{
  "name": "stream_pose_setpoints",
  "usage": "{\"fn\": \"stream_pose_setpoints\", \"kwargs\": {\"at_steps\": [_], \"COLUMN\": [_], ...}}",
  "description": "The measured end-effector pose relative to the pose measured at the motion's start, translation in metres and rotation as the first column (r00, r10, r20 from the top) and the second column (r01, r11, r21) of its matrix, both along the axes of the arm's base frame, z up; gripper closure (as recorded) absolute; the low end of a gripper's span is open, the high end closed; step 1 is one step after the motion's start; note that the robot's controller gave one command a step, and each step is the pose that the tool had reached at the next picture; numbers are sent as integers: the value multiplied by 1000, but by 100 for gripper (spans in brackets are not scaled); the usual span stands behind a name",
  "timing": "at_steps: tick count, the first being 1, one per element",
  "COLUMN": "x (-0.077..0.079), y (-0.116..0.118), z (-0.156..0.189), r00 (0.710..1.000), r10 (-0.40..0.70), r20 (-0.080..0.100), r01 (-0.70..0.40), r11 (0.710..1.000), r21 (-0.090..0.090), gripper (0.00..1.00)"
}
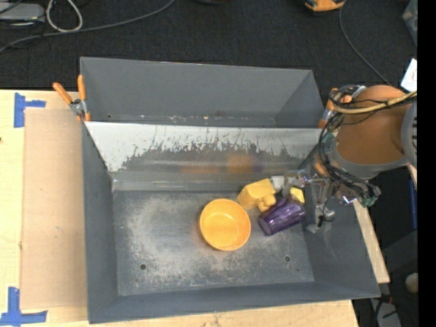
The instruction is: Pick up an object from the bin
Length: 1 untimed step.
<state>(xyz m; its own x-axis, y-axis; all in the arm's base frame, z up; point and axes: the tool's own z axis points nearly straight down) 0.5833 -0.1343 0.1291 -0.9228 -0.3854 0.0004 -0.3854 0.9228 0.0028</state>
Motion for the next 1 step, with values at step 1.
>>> {"fn": "stream_pose_setpoints", "kwargs": {"at_steps": [1], "x": [3], "y": [4], "z": [-63], "r00": [996], "r10": [88], "r20": [-1], "r01": [-88], "r11": [996], "r21": [1], "gripper": [0]}}
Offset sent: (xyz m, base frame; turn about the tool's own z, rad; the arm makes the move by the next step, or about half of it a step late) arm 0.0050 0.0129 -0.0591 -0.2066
